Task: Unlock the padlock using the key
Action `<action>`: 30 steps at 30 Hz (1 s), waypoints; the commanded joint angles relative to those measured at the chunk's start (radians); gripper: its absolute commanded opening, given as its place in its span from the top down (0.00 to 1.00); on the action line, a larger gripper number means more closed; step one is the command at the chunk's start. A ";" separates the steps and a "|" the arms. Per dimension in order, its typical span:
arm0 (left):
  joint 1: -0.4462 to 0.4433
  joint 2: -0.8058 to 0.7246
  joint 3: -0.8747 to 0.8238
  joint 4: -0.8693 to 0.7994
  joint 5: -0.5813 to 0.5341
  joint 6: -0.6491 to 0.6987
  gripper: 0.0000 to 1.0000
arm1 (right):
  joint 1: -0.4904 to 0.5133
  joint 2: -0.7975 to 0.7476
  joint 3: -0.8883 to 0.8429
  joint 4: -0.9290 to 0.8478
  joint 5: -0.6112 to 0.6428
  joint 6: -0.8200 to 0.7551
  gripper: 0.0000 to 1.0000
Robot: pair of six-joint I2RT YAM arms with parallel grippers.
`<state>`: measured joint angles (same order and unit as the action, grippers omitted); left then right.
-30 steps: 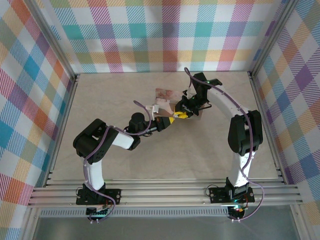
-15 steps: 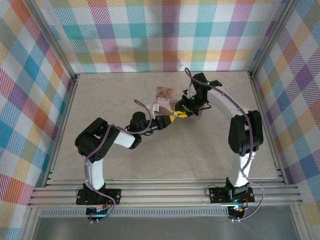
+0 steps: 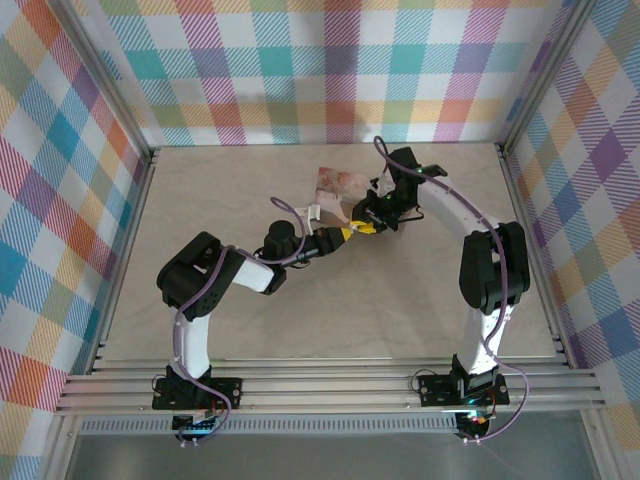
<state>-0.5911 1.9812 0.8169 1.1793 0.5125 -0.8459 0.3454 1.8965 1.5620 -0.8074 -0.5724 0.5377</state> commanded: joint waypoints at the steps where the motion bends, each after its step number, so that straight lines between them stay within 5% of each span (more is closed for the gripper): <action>1: 0.000 -0.005 0.101 0.180 -0.050 0.016 1.00 | 0.060 -0.012 -0.043 -0.128 -0.219 0.009 1.00; 12: 0.001 -0.062 0.154 0.084 0.056 0.193 1.00 | 0.060 0.030 0.043 -0.260 -0.270 -0.052 1.00; 17: 0.007 -0.034 0.169 0.078 0.059 0.165 1.00 | 0.060 0.024 0.062 -0.262 -0.265 -0.047 1.00; 30: -0.031 0.012 -0.043 0.156 -0.065 0.159 1.00 | 0.069 -0.023 -0.182 0.053 -0.196 0.028 1.00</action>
<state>-0.6025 1.9923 0.7918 1.2026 0.5335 -0.6907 0.3496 1.8736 1.4647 -0.7277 -0.6010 0.5285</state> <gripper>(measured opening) 0.045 0.257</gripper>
